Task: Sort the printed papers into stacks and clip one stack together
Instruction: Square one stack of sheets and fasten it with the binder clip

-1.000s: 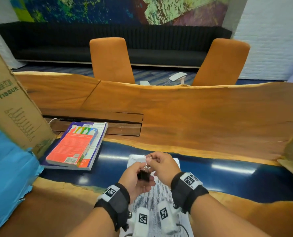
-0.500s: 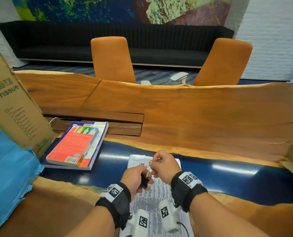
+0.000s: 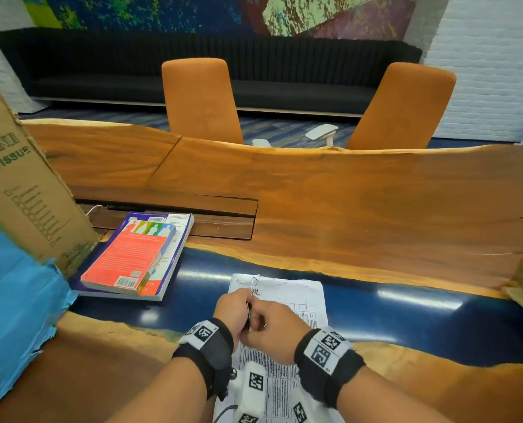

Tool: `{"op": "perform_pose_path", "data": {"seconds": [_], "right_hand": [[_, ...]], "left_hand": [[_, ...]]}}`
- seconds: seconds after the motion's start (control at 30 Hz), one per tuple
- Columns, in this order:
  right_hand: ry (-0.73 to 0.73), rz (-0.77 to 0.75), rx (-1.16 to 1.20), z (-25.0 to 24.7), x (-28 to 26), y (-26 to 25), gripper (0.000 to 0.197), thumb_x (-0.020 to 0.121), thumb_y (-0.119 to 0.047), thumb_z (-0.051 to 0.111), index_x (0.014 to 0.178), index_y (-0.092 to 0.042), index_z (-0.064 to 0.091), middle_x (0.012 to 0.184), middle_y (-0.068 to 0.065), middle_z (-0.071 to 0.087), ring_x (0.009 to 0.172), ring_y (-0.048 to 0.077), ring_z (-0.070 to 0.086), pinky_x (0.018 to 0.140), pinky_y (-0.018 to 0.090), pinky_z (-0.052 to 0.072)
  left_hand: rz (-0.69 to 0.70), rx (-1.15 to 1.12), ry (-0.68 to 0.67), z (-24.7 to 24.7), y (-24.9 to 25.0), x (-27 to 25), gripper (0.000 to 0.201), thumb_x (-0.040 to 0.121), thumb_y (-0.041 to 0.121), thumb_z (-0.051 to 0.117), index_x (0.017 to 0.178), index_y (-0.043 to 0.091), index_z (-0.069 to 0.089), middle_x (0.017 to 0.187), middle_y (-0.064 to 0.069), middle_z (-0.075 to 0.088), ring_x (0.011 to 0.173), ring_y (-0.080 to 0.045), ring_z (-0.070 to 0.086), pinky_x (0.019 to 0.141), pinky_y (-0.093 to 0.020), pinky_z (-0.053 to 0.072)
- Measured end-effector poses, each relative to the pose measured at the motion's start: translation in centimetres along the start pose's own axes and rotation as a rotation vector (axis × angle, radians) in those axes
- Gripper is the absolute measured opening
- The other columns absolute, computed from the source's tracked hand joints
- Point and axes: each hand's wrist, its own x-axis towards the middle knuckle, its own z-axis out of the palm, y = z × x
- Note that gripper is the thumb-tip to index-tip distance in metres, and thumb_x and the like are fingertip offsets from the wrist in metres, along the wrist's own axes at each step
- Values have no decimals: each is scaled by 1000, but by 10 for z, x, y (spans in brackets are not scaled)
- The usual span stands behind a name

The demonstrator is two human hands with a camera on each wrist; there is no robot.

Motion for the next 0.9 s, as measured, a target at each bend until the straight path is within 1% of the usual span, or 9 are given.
{"op": "perform_pose_path", "data": {"seconds": [0.07, 0.2, 0.3, 0.4, 0.53, 0.63, 0.7, 0.8, 0.9], "right_hand": [[73, 23, 19, 2, 5, 3, 25, 81, -23, 69, 72, -27, 45, 70, -6, 56, 61, 12, 49, 62, 30, 47], [178, 68, 149, -6, 6, 10, 22, 93, -24, 62, 72, -24, 54, 73, -2, 66, 57, 11, 58, 57, 32, 51], [218, 149, 363, -19, 6, 21, 22, 97, -18, 59, 75, -14, 57, 63, 3, 61, 48, 10, 58, 53, 29, 50], [231, 213, 427, -24, 7, 32, 24, 97, -18, 60, 75, -9, 56, 58, 3, 60, 44, 12, 56, 50, 28, 50], [296, 377, 383, -25, 11, 40, 26, 95, -22, 63, 74, -10, 54, 56, 4, 58, 42, 12, 53, 48, 26, 51], [355, 483, 217, -23, 20, 42, 25, 89, -25, 66, 70, -13, 55, 59, 6, 63, 52, 20, 59, 58, 33, 56], [396, 480, 134, -18, 27, 42, 24, 85, -24, 65, 67, -15, 53, 65, 6, 61, 62, 25, 63, 58, 34, 52], [401, 431, 172, -11, 34, 47, 31, 87, -40, 65, 70, -18, 51, 70, 2, 60, 66, 22, 58, 60, 30, 43], [333, 409, 324, -8, 39, 59, 52, 70, -69, 61, 85, -20, 53, 81, 0, 67, 70, 21, 64, 65, 32, 50]], "left_hand": [[-14, -37, 0, 1, -1, 2, 33, 90, 15, 46, 60, 6, 55, 55, -11, 53, 55, -24, 51, 59, -33, 45], [-36, -156, -35, -8, 0, 5, 16, 92, 12, 53, 84, 3, 63, 65, -12, 62, 61, -25, 55, 61, -33, 46], [-12, -238, -49, -18, -5, 12, 10, 89, 7, 60, 89, 0, 67, 66, -9, 67, 59, -19, 61, 59, -29, 47], [14, -275, -33, -23, -14, 15, 5, 89, 5, 63, 90, 2, 66, 66, -6, 64, 60, -15, 60, 58, -25, 49], [143, 7, 43, -21, -18, 16, 7, 88, 7, 66, 83, 2, 68, 73, -12, 68, 65, -19, 65, 61, -26, 53], [224, 204, 46, -8, -20, 11, 9, 85, 11, 68, 80, 7, 74, 75, -9, 74, 72, -21, 71, 67, -29, 57], [250, 334, 34, 3, -24, 11, 16, 85, 16, 68, 71, 16, 75, 72, -5, 75, 75, -21, 73, 70, -31, 60], [229, 340, 46, 16, -24, 15, 24, 86, 18, 63, 63, 19, 73, 70, -4, 75, 77, -23, 73, 74, -39, 60], [180, 336, -59, 23, -18, 22, 25, 89, 11, 54, 71, 10, 72, 83, -12, 76, 82, -23, 73, 82, -38, 59]]}}
